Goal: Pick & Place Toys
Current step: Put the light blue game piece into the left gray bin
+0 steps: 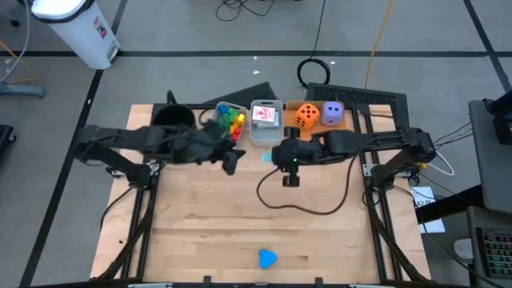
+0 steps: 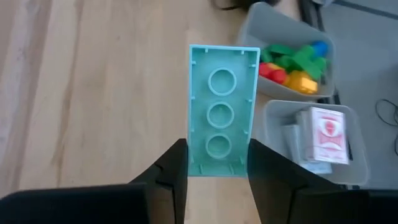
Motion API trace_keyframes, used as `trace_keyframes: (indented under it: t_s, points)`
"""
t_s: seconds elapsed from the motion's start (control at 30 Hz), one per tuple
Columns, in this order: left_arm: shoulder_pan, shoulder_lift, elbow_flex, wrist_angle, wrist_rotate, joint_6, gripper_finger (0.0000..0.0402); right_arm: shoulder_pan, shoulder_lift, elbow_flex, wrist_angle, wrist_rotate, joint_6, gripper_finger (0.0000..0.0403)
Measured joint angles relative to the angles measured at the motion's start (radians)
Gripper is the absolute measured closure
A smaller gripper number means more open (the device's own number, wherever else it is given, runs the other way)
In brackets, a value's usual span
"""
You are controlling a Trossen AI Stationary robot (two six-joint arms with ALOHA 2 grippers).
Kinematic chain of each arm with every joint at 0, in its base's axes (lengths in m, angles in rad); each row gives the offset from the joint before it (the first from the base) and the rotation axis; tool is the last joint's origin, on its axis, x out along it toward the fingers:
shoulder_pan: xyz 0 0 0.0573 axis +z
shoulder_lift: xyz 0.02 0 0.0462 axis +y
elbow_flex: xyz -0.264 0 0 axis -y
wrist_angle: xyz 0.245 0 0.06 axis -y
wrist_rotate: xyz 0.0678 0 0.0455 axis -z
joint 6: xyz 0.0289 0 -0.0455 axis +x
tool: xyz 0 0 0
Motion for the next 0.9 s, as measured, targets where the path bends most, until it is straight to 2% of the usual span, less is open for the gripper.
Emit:
trace_keyframes:
  t_s: [0.2,0.3,0.6,0.9]
  points:
    - [0.126,0.094,0.000,0.140,0.225,0.080,0.0160,-0.033,-0.009,0.000,-0.019,0.007,0.024,0.0286]
    - [0.165,0.142,0.000,0.209,0.297,0.102,0.0160,-0.047,-0.010,0.000,-0.045,0.007,0.013,0.0288]
    - [0.234,0.243,0.000,0.259,0.404,0.068,0.0160,-0.100,-0.010,0.000,-0.101,0.054,-0.079,0.0288]
    - [0.277,0.274,-0.001,0.282,0.395,0.083,0.0160,-0.116,-0.010,0.000,-0.100,0.050,-0.139,0.0285]
